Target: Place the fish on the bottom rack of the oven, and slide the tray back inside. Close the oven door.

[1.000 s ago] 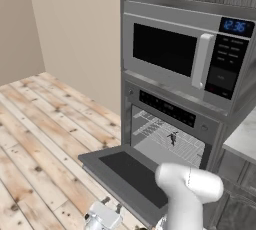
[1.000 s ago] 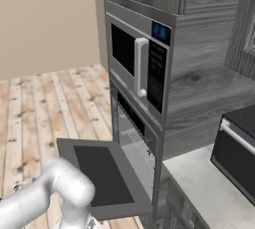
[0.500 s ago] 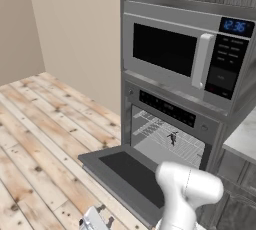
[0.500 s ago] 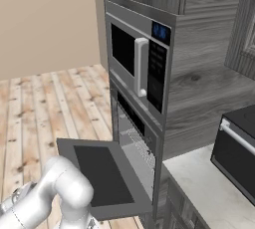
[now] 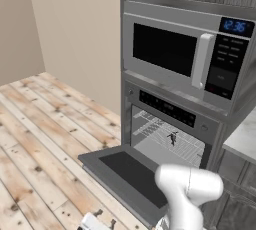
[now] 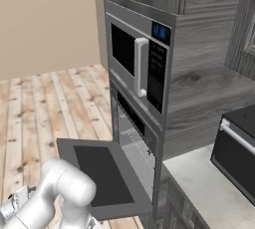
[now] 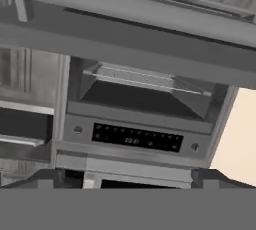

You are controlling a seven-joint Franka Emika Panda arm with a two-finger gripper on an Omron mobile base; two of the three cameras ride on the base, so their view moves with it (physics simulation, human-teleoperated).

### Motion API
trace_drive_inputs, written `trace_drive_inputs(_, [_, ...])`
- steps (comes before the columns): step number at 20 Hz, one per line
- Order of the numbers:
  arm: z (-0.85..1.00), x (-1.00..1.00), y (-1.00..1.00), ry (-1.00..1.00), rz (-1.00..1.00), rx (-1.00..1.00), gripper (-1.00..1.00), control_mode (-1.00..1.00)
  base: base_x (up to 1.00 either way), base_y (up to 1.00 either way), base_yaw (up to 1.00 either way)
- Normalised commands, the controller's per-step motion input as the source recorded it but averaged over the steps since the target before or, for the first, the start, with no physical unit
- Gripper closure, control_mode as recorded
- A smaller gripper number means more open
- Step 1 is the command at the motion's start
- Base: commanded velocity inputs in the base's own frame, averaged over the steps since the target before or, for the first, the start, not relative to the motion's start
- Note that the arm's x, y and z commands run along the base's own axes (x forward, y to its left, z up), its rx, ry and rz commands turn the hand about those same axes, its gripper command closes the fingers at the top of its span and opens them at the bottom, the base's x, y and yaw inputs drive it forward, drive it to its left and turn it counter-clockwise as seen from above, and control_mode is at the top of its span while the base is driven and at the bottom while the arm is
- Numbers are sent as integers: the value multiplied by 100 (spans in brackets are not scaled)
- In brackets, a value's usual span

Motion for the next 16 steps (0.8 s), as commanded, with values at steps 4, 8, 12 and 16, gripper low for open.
trace_drive_inputs(4, [-40, 52, -6, -7, 29, 28, -100, -100, 0, 0, 0])
trace_drive_inputs(8, [-46, 74, -8, -9, 23, 35, -100, -100, 0, 0, 0])
trace_drive_inputs(12, [-75, 73, 0, -12, 18, 39, -100, -100, 0, 0, 0])
trace_drive_inputs(16, [-98, 63, 5, -13, 12, 39, -100, -100, 0, 0, 0])
